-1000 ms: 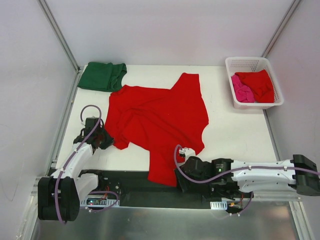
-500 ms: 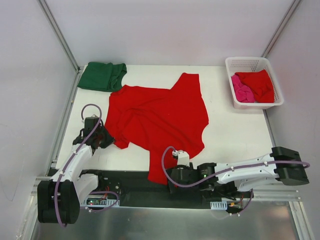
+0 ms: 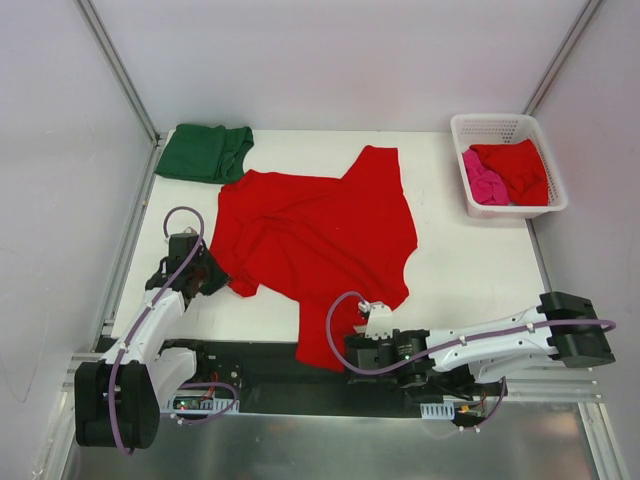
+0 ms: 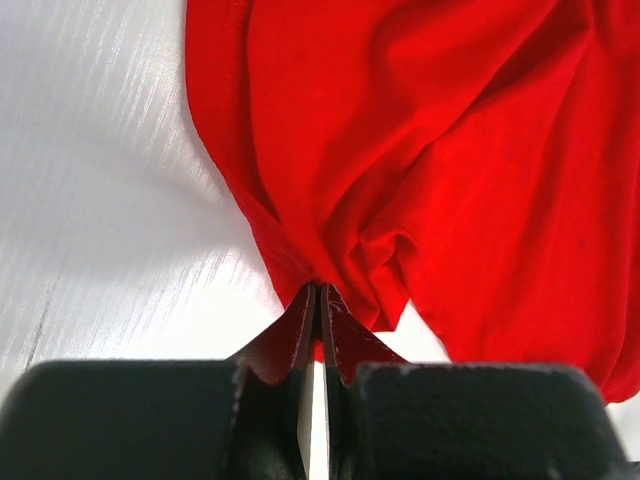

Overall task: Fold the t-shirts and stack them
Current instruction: Flatten the tshirt out

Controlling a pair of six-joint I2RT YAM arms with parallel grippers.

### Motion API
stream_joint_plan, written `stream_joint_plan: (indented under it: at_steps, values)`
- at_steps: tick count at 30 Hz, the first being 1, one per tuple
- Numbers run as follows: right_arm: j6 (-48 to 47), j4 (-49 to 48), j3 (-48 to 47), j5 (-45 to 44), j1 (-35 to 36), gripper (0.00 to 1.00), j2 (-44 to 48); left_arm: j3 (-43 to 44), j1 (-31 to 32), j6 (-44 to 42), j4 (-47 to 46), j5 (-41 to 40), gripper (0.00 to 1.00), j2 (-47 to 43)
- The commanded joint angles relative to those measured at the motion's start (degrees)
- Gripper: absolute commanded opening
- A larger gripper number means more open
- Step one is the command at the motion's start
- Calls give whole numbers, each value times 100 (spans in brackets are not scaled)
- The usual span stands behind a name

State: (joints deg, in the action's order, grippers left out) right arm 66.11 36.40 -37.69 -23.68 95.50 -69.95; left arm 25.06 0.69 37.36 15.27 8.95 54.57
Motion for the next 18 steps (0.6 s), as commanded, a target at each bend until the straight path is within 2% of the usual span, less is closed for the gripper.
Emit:
stream_joint_plan:
  at_steps: [1,8,11,15,18]
  values:
    - [403,-44,226,-67,12,79,-36,104,-7,-106,-112,81,0,-51]
    - [438,-775,877,118,-146,79,385,61,-7,-107,-147,72,0,-43]
    - [350,-889,878,144,-164,79,351,52,1,-107,-156,72,0,-34]
    - [192,-916,720,223,-190,70,158,43,-7,-106,-173,54,0,-43]
    - [-1,-1012,649,320,-243,69,26,34,-7,-124,-164,45,0,-51]
